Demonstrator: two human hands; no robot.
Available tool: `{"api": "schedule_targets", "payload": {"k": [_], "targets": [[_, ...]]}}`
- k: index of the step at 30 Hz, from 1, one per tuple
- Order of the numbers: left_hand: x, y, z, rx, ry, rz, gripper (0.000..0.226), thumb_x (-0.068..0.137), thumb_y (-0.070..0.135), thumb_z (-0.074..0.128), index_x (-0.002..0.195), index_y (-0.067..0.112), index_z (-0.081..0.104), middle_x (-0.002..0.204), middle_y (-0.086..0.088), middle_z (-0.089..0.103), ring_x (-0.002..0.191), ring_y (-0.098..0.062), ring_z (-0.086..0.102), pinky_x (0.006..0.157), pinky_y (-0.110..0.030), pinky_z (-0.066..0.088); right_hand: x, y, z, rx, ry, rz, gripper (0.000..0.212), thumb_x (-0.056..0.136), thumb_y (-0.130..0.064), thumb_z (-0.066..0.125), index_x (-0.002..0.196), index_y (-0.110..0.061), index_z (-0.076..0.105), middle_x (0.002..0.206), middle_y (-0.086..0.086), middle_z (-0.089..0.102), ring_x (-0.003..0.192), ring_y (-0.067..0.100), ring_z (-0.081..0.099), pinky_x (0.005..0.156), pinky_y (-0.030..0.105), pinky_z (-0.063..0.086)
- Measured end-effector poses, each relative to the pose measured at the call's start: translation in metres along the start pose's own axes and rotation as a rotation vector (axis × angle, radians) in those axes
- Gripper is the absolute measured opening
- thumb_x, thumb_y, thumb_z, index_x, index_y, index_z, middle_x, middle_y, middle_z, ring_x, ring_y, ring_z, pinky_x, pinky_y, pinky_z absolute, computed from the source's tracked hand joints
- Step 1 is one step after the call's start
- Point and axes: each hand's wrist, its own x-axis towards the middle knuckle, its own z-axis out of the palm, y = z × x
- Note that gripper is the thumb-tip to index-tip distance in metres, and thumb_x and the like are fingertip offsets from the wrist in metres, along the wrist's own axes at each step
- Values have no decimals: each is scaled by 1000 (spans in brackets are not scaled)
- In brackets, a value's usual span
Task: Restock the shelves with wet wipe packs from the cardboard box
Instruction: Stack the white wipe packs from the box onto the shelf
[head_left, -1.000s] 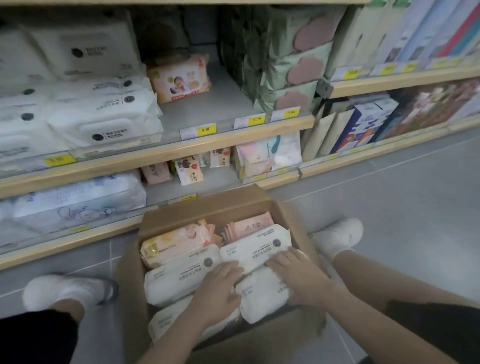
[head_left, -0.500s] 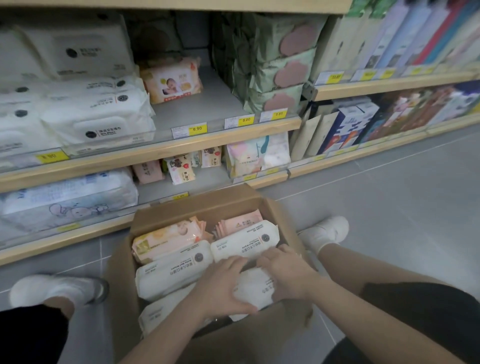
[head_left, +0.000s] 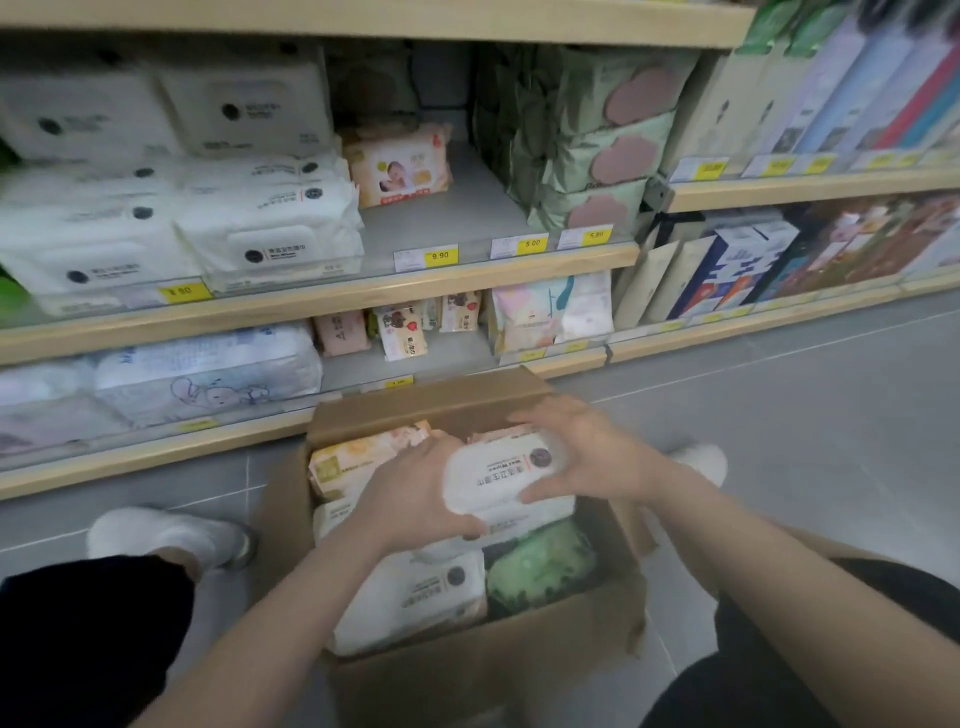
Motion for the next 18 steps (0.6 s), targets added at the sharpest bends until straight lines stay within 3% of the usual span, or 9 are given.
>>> {"api": "schedule_targets", "payload": {"k": [3, 7, 15, 18], "targets": [[-11, -42, -26, 34, 52, -118, 93, 57, 64, 73, 135, 33, 33, 139, 8, 44, 121, -16, 45, 90, -31, 41, 11, 12, -3, 57, 2, 61, 85, 65, -51, 79, 138, -25, 43, 132, -4, 51, 122, 12, 40, 100, 26, 31], [-22, -91, -31, 114, 50, -259, 91, 58, 62, 75, 133, 29, 35, 132, 2, 48, 114, -21, 49, 86, -33, 44, 27, 30, 34, -78, -197, 110, 87, 66, -46, 80, 140, -22, 40, 138, 1, 47, 128, 20, 41, 103, 28, 32], [-6, -105, -18, 187, -10, -208, 97, 54, 70, 68, 135, 30, 32, 139, 4, 43, 121, -21, 43, 95, -36, 39, 55, 64, 106, -299, -438, 119, 107, 67, -44, 78, 149, -27, 12, 158, 0, 14, 145, 19, 11, 119, 39, 5], [-5, -111, -17, 220, -44, -203, 105, 48, 76, 60, 138, 32, 27, 142, 4, 40, 124, -21, 42, 98, -39, 39, 65, 69, 104, -392, -478, 136, 103, 66, -42, 78, 148, -27, 16, 154, 3, 24, 142, 23, 20, 118, 42, 8]]}}
